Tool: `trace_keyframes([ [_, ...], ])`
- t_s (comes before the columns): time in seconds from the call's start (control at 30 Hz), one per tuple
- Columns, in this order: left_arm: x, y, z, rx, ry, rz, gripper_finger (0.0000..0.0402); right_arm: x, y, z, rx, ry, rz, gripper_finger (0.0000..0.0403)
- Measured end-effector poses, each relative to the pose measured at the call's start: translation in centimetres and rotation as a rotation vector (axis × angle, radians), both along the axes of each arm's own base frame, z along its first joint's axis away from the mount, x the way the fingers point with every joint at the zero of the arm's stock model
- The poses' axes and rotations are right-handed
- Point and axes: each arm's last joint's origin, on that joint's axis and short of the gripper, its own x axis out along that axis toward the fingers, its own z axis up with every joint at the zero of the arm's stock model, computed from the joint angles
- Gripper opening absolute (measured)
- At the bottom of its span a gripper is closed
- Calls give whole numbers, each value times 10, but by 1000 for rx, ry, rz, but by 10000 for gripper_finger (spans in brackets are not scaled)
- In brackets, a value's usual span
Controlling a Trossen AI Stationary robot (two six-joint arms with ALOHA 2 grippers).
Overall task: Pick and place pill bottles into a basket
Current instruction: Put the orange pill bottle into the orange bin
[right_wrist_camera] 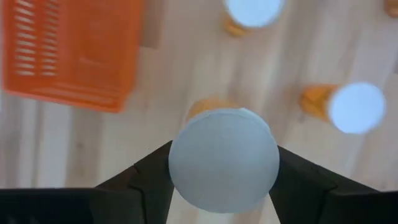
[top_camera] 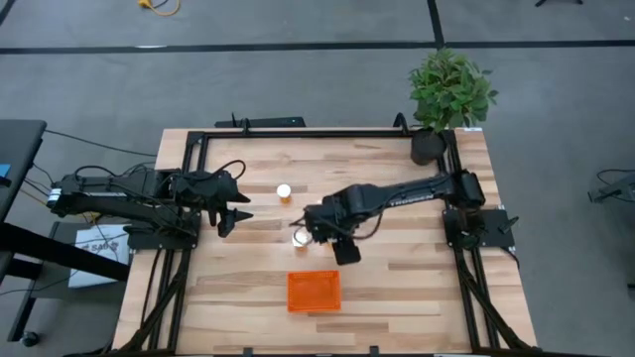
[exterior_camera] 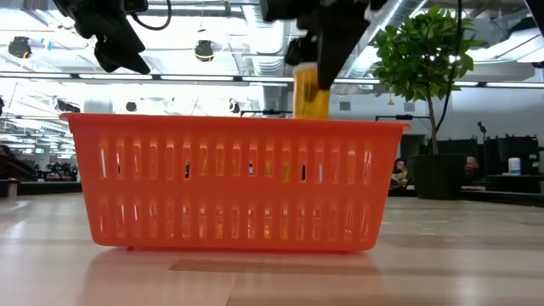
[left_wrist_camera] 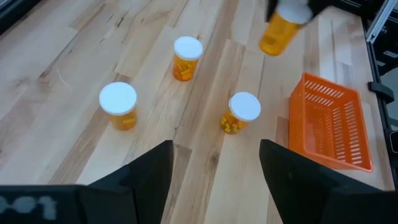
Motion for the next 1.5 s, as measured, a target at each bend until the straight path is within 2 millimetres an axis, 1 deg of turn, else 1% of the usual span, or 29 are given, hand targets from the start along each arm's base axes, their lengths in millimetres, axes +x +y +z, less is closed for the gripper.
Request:
trace_keyframes([
  [0.17,0,0,0,0,0,0,229,-2,24,1,8,-29,50,186],
  [0.27,0,0,0,0,0,0,229,-1,37,2,18,-63,72,185],
  [0.33,0,0,0,0,0,0,229,-1,43,2,25,-82,76,192],
  [0.43,0,0,0,0,0,0,229,-2,49,2,30,-92,81,215],
  [0.5,0,0,0,0,0,0,229,-2,52,3,32,-99,89,220],
  [0.57,0,0,0,0,0,0,229,-2,54,3,33,-104,98,215],
  [0.73,0,0,0,0,0,0,229,1,61,4,78,-149,145,186],
  [0.87,0,0,0,-1,0,1,229,2,67,5,93,-173,161,190],
  [0.97,0,0,0,-1,-1,1,229,3,74,-2,94,-157,176,208],
  [1.03,0,0,0,-3,-1,3,229,1,78,-3,103,-146,197,212],
  [1.1,0,0,0,-6,0,5,229,3,83,-4,117,-159,226,206],
  [1.2,0,0,0,-9,0,7,229,3,86,-14,120,-123,254,188],
  [1.3,0,0,0,-11,0,6,229,8,90,-22,148,-123,283,185],
  [1.33,0,0,0,-15,0,2,229,8,90,-26,141,-99,288,186],
  [1.5,0,-1,0,-41,0,0,229,15,93,-48,126,-63,322,216],
])
